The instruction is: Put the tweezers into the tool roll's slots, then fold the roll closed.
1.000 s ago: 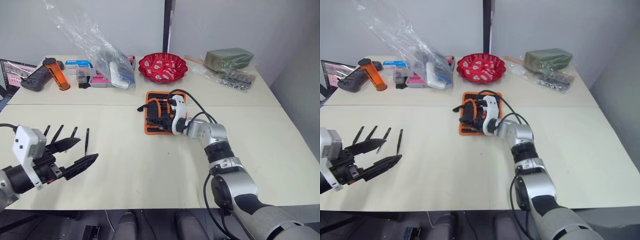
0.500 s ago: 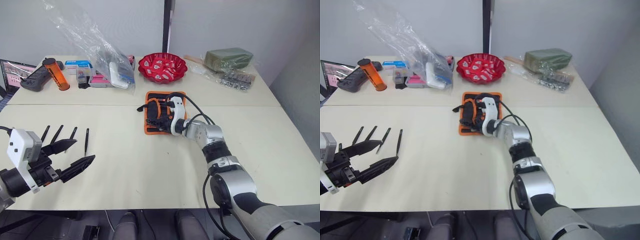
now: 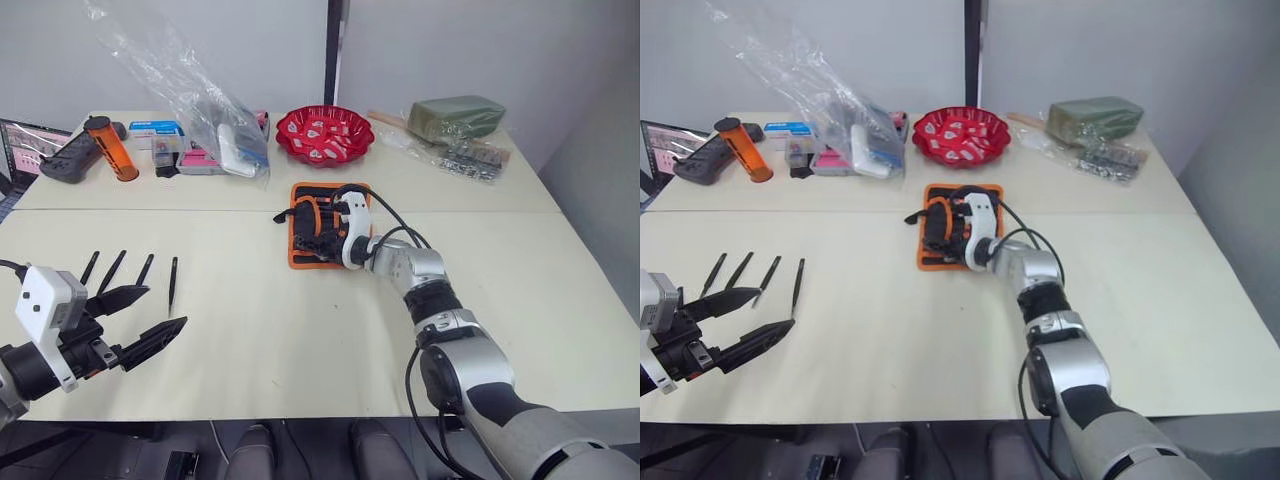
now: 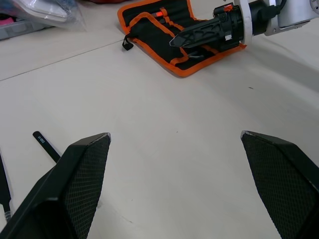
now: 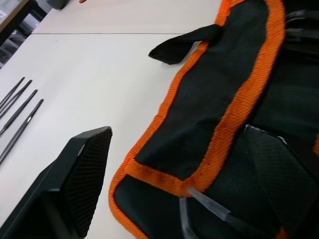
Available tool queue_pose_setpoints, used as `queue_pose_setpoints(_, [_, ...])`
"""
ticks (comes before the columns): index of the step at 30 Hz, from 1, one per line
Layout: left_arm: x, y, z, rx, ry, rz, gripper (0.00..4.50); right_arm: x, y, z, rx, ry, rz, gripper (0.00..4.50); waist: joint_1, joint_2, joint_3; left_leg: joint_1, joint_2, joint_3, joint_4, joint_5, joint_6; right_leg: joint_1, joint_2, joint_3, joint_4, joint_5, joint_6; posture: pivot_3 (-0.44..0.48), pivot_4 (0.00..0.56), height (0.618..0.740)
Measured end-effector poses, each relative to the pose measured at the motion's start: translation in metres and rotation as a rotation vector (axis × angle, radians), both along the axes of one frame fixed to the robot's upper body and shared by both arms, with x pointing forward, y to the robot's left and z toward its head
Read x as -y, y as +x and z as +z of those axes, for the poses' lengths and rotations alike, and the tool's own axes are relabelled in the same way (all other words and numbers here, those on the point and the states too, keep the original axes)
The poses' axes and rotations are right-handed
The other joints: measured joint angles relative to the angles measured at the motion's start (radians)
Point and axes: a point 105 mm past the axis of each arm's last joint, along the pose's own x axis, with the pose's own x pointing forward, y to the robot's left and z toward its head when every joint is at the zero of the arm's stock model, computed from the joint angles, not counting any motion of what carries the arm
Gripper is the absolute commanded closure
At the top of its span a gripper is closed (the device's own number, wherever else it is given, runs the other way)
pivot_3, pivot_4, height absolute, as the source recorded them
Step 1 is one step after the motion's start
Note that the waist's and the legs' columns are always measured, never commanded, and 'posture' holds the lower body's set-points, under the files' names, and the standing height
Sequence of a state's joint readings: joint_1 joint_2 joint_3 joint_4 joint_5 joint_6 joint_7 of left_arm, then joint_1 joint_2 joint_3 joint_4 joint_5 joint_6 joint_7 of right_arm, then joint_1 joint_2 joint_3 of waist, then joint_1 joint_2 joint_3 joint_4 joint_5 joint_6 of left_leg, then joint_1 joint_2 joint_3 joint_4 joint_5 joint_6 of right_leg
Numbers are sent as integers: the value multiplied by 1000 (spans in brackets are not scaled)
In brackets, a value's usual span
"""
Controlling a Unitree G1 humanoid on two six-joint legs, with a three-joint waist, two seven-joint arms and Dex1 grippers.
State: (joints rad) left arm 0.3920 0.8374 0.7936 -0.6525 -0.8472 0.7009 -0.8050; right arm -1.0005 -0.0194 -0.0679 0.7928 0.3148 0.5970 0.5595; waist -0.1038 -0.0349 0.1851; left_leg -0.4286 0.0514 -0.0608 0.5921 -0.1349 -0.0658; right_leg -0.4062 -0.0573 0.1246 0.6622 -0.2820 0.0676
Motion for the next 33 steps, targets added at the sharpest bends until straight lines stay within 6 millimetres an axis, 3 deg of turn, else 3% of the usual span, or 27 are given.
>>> queue_pose_setpoints(2, [0, 0, 0, 4, 2, -2, 49, -7, -3, 0, -4, 13, 16, 0, -4, 0, 0, 0, 0, 0, 0, 0, 0, 0, 0, 0, 0, 0, 0, 0, 150, 740])
queue_pose_setpoints(3, [0, 0, 0, 2, 2, -2, 17, -10, -4, 0, -6, 18, 23, 254, -5, 0, 0, 0, 0, 0, 0, 0, 0, 0, 0, 0, 0, 0, 0, 0, 150, 740])
queue_pose_setpoints(8, [0, -1, -2, -4, 1, -2, 0, -15, -6, -1, -19, 39, 32, 1872, -11, 0, 0, 0, 0, 0, 0, 0, 0, 0, 0, 0, 0, 0, 0, 0, 150, 740])
queue_pose_setpoints(16, [-1, 0, -3, 2, 9, 6, 0, 0, 1, -2, -43, 72, -25, 4490, -16, 0, 0, 0, 0, 0, 0, 0, 0, 0, 0, 0, 0, 0, 0, 0, 150, 740])
queue_pose_setpoints(25, [-1, 2, -4, 14, 10, -6, 0, 3, -2, 0, -32, 27, 32, 4490, -16, 0, 0, -1, 0, 0, 0, 0, 0, 0, 0, 0, -1, 0, 0, 0, 150, 740])
queue_pose_setpoints(29, [1, 6, -7, 10, 4, -26, 0, 6, -16, 7, 20, -63, 166, 4490, -15, 0, 0, -1, 0, 0, -1, 0, 0, 0, 0, 0, -1, -1, 0, 0, 150, 740])
queue_pose_setpoints(33, [13, 12, -6, 34, 3, -97, 0, 11, -38, 1, 81, -219, 307, 4490, -12, 0, 0, -2, 0, 0, -1, 0, 0, -1, 0, 0, -1, -1, 2, 0, 150, 740])
